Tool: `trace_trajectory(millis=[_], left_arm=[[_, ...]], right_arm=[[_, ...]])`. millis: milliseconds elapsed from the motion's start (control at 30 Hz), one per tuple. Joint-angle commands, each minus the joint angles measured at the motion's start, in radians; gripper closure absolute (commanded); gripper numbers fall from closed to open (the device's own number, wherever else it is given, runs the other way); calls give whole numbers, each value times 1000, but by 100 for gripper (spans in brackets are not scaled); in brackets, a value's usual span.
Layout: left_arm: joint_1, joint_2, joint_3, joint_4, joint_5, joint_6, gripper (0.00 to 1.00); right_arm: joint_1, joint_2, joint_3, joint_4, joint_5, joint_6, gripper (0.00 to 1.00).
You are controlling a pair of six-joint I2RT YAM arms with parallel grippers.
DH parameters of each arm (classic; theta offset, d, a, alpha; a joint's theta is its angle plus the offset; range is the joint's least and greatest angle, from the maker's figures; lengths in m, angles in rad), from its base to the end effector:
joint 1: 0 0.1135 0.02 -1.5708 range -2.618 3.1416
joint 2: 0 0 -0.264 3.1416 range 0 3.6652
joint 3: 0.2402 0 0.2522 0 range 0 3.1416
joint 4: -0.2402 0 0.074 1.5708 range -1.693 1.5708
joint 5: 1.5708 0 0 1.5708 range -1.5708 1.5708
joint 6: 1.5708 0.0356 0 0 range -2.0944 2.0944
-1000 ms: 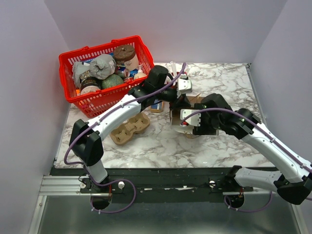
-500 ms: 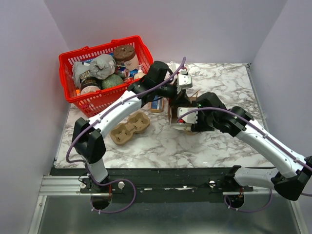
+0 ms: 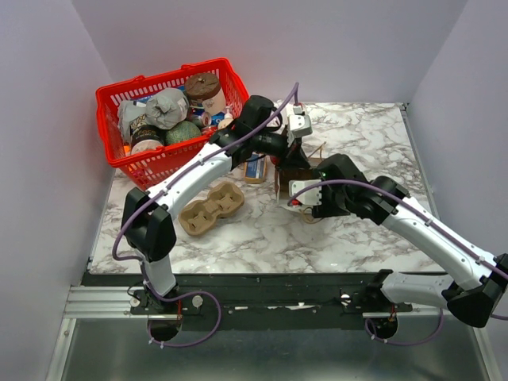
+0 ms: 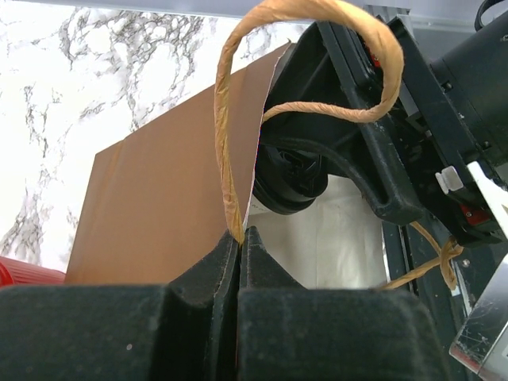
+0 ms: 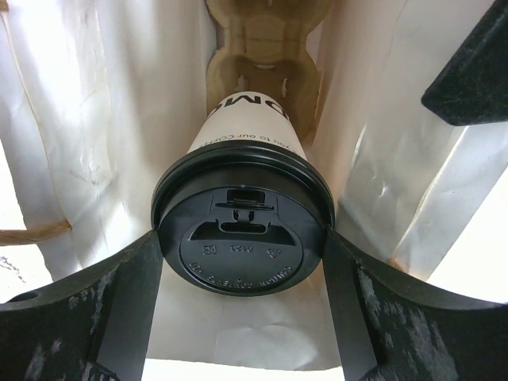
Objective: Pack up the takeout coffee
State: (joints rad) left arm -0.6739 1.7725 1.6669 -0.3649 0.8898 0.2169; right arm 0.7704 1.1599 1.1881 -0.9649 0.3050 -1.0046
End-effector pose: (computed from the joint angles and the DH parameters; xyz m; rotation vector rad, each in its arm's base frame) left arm 0.3021 -0.2767 0.3623 1.3672 1.5281 -1.1874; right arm 0.1665 0.1467 0.3354 -1.8639 1.6805 -0.4787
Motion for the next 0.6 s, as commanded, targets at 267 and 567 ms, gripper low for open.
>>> trace_trajectory(millis=[267,567], left_arm=[[28,59,53,-22,80,-82,100],[40,64,59,-23,77,-94,100]], right_arm=[[-5,75,39,22,-72,32,100],[-5,95,44,22,-95,-6,99]])
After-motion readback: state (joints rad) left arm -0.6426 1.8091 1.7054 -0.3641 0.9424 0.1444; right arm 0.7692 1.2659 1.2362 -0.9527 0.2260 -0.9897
